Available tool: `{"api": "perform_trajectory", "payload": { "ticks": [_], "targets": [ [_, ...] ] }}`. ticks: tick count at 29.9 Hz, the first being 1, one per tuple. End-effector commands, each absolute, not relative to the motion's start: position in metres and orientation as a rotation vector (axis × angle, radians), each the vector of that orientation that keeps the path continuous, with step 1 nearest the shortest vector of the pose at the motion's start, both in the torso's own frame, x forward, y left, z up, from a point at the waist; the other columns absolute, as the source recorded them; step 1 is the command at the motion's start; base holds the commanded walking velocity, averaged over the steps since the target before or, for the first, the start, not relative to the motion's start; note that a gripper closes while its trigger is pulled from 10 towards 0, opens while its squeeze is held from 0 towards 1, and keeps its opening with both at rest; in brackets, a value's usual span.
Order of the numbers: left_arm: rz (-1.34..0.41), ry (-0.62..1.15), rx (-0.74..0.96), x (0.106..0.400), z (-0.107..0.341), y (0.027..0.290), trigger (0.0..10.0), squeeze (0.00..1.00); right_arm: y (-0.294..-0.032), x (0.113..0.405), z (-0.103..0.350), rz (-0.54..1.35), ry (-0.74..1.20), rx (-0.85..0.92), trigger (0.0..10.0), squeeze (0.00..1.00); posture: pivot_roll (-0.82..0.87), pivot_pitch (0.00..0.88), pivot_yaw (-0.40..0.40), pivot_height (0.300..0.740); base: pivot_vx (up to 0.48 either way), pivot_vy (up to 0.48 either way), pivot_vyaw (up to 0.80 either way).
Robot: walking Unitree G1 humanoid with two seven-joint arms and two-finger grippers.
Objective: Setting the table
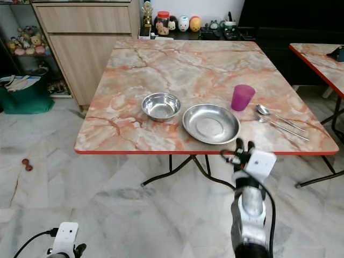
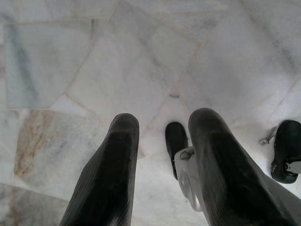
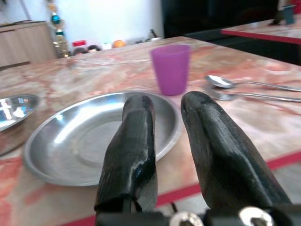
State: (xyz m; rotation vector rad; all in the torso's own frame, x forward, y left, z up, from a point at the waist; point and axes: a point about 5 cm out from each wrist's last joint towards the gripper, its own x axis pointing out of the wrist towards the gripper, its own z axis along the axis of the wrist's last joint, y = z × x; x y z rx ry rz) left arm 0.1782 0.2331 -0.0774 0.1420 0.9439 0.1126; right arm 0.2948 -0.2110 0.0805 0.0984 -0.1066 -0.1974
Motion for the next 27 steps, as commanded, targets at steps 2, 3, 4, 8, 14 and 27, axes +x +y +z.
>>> {"api": "perform_trajectory", "payload": {
  "ticks": [2, 3, 4, 8, 14, 27],
  "targets": [
    [0.124, 0.944, 0.155, 0.174, -0.077, 0.240, 10.0, 0.00, -0.197, 0.300, 0.077, -0.136, -0.064, 0.087, 10.0, 0.00, -0.05, 0.000, -0.045, 0.740, 0.000, 0.000, 0.00],
    [0.127, 0.944, 0.158, 0.174, -0.077, 0.241, 10.0, 0.00, -0.196, 0.301, 0.078, -0.132, -0.063, 0.092, 10.0, 0.00, -0.05, 0.000, -0.045, 0.740, 0.000, -0.262, 0.00],
    [0.135, 0.947, 0.156, 0.172, -0.077, 0.244, 10.0, 0.00, -0.195, 0.302, 0.077, -0.134, -0.059, 0.104, 10.0, 0.00, -0.05, 0.000, -0.045, 0.740, 0.000, -0.315, 0.00],
    [0.146, 0.959, 0.153, 0.164, -0.078, 0.251, 10.0, 0.00, -0.192, 0.301, 0.075, -0.129, -0.049, 0.114, 10.0, 0.00, -0.05, 0.000, -0.042, 0.740, 0.000, -0.319, 0.00],
    [0.146, 0.969, 0.153, 0.157, -0.081, 0.250, 10.0, 0.00, -0.191, 0.302, 0.076, -0.118, -0.045, 0.108, 10.0, 0.00, -0.05, 0.000, -0.045, 0.740, 0.000, -0.319, 0.00],
    [0.127, 0.973, 0.144, 0.158, -0.084, 0.238, 10.0, 0.00, -0.191, 0.305, 0.078, -0.101, -0.044, 0.101, 10.0, 0.00, -0.05, 0.000, -0.055, 0.740, 0.000, -0.069, 0.00]
  ]
}}
